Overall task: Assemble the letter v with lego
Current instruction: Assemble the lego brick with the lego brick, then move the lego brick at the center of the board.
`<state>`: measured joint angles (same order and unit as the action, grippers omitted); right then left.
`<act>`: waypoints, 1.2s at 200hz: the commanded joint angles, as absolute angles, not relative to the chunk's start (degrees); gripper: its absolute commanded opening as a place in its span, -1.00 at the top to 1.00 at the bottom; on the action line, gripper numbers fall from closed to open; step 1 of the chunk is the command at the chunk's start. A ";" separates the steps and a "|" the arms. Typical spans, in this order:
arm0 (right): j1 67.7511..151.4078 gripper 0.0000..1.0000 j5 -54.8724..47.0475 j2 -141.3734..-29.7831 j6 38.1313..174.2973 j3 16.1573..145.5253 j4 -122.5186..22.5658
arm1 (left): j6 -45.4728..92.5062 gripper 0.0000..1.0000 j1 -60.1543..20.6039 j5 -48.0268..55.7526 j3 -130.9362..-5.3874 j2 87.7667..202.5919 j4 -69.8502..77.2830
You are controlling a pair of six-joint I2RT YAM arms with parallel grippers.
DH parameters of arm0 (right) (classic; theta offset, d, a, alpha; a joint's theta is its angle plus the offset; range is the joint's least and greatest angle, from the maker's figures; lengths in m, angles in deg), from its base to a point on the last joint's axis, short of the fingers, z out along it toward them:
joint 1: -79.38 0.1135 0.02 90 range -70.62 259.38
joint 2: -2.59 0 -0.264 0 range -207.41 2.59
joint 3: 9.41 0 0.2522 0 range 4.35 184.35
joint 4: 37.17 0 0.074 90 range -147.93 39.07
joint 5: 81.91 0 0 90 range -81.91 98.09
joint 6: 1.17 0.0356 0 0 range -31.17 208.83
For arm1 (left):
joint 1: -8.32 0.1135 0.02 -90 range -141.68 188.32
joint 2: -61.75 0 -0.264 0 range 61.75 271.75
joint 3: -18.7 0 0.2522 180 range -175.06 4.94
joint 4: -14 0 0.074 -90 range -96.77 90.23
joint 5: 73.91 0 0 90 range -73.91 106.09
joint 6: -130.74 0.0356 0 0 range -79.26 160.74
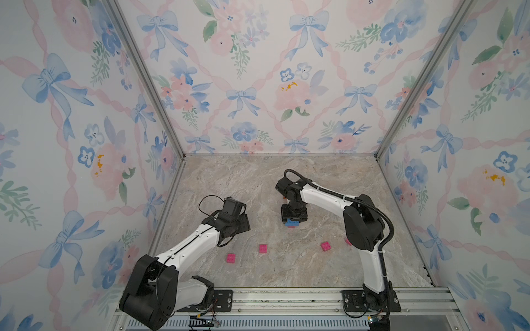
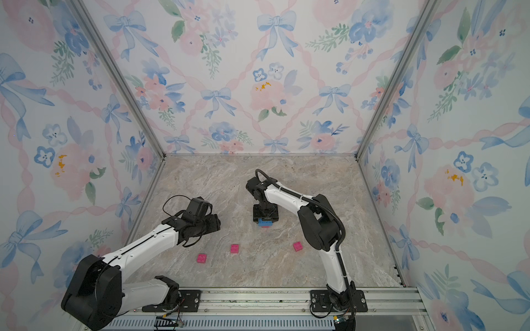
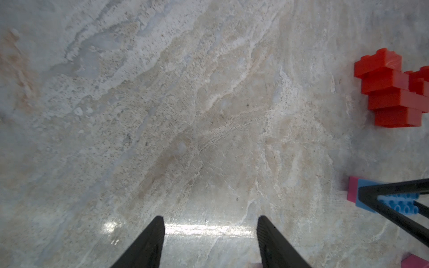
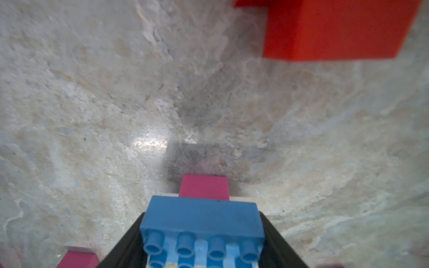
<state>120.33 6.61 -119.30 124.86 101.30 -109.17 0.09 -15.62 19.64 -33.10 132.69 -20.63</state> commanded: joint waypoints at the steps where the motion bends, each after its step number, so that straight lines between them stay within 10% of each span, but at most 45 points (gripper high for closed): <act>1: 120.15 -0.29 8.29 -120.35 123.19 103.27 -111.62 | 0.83 -0.33 -15.32 19.34 -33.53 132.06 -21.36; 59: 117.78 -0.84 8.13 -108.39 119.49 98.43 -117.02 | 1.65 -0.35 -15.43 19.19 -33.90 132.42 -21.38; 125: 112.06 -0.46 3.06 -89.21 111.16 62.46 -107.83 | 3.60 -0.35 -15.68 18.89 -36.89 135.01 -20.87; 240: 115.40 0.20 7.80 -97.60 111.30 64.23 -104.27 | 1.76 -0.35 -16.25 20.20 -35.49 132.33 -20.87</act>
<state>112.85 4.75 -96.02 110.19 61.87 -103.81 2.15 -15.97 19.53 -36.07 133.58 -20.58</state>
